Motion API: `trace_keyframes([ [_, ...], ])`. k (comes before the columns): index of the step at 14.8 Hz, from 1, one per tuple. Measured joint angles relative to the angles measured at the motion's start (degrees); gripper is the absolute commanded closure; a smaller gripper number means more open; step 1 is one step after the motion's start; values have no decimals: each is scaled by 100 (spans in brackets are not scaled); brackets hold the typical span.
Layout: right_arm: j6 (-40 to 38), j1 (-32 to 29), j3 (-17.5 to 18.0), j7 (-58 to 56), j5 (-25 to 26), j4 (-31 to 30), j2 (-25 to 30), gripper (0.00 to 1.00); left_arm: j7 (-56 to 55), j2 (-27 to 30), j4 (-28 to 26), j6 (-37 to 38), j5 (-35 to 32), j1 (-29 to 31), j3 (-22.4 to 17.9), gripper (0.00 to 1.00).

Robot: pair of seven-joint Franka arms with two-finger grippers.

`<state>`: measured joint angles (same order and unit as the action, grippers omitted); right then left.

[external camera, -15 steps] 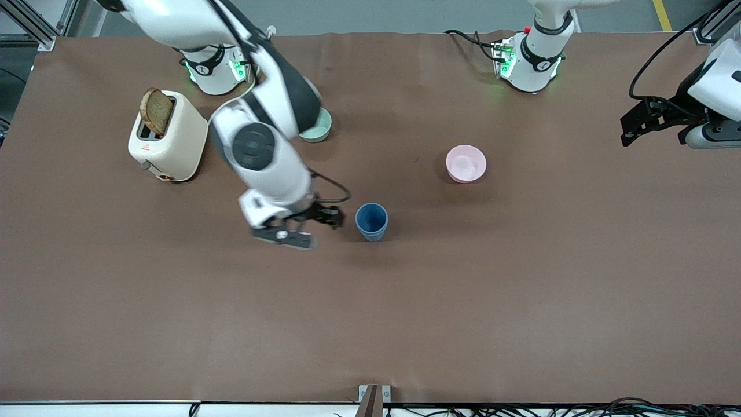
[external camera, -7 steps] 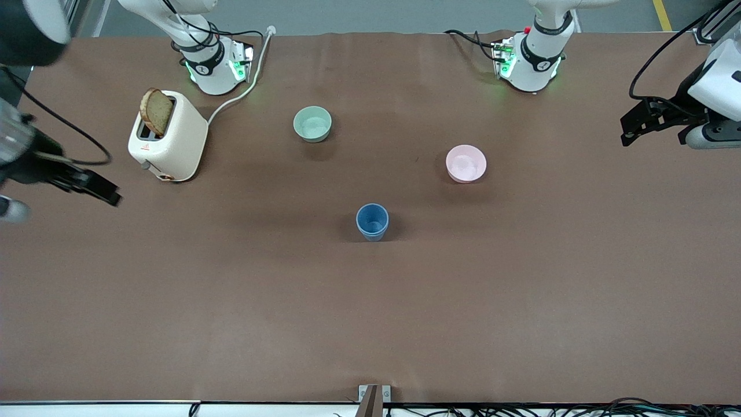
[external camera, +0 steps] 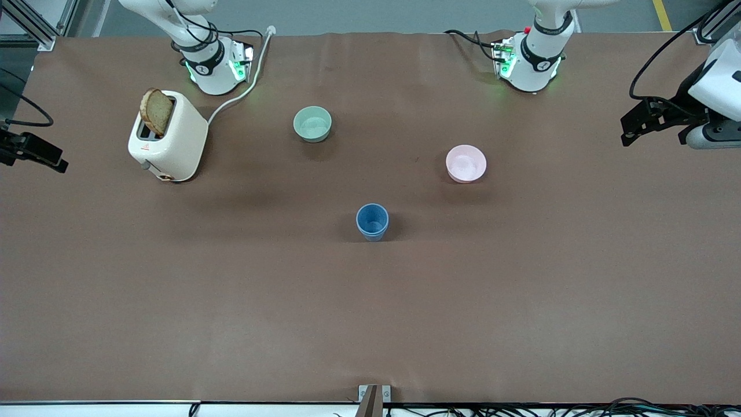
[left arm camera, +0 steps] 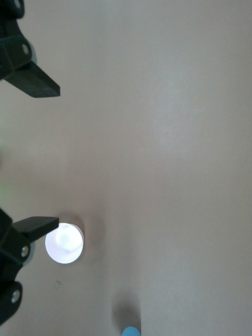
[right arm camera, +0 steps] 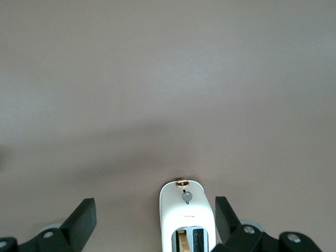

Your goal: Stack blue cups with both arms

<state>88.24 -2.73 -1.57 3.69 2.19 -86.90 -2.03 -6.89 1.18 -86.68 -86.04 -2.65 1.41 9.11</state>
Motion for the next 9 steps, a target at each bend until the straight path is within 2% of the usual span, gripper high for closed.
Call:
trace_keyframes([
  [9, 94, 36, 35, -1, -24, 106, 31, 0, 0, 0, 1, 0, 0, 13, -4, 0],
])
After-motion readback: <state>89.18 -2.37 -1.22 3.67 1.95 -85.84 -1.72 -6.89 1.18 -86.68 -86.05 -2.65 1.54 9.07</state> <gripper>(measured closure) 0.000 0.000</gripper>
